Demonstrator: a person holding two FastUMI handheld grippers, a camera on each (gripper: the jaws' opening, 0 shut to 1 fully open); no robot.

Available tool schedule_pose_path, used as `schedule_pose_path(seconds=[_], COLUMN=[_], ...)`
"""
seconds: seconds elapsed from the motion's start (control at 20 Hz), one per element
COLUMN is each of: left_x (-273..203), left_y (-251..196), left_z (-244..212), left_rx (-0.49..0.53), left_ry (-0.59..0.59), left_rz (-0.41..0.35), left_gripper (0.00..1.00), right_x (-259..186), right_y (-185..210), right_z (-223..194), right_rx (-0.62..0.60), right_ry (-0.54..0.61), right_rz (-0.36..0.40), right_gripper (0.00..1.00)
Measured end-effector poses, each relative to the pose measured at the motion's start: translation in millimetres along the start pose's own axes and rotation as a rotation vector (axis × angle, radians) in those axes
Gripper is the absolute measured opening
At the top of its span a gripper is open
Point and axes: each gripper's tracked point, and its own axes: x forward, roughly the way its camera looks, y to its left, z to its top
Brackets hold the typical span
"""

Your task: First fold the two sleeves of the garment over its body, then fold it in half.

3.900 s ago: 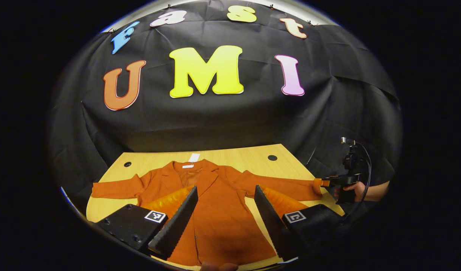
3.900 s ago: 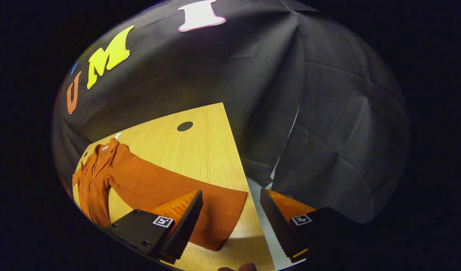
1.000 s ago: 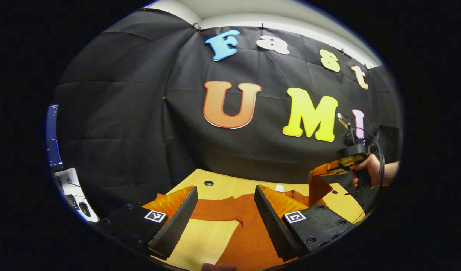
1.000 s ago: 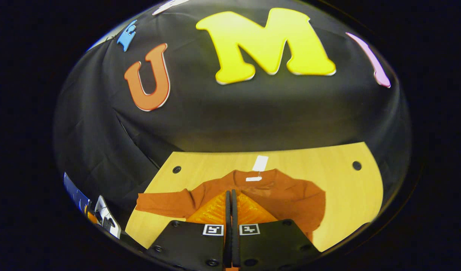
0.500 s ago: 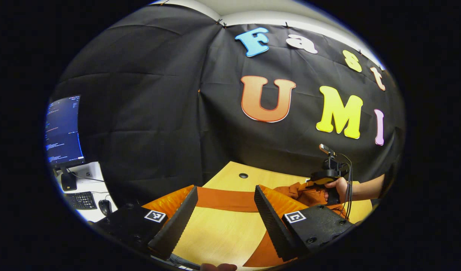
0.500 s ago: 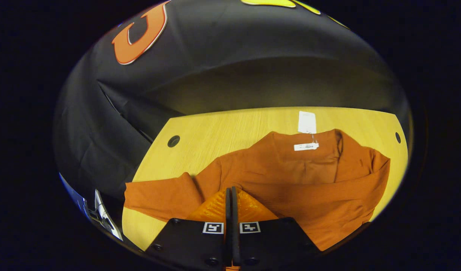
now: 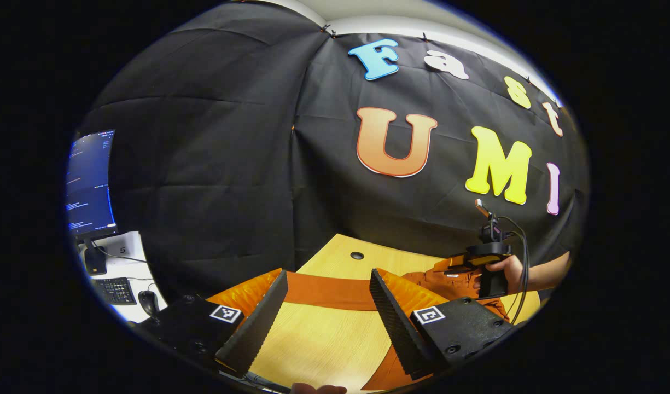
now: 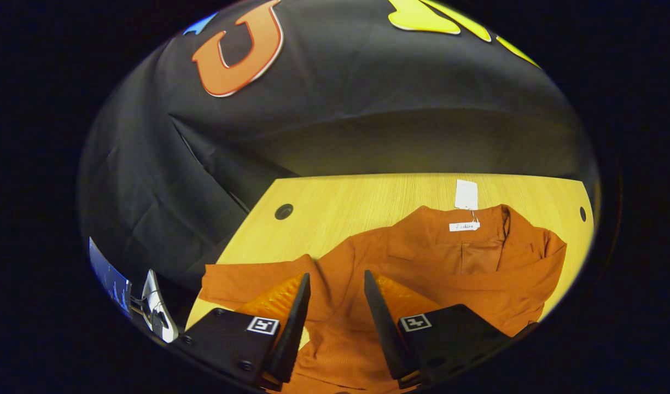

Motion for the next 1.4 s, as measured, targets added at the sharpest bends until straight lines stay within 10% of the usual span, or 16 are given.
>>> schedule_pose_path(seconds=[0.25,0.65,0.95,1.4], left_x=[35.3,142.9,223.0,283.0], left_y=[1.7,70.4,119.9,126.7], left_z=[-19.3,-94.6,-140.6,-183.0], left_rx=[0.004,-0.034,-0.146,-0.194], left_ry=[0.030,0.242,0.377,0.548], left_rz=[-0.045,-0.128,-0.106,-0.192], left_gripper=[0.98,0.99,0.99,0.99], right_x=[-113.7,-304.6,-356.4,-361.7], right_y=[15.9,-12.3,-77.4,-84.9], right_z=[-1.4,-18.8,-26.9,-40.8], right_rx=[-0.055,-0.060,-0.018,0.096], right_ry=[-0.095,-0.226,-0.265,-0.231], right_rz=[0.066,0.114,-0.086,-0.143], right_gripper=[0.86,0.90,0.92,0.92])
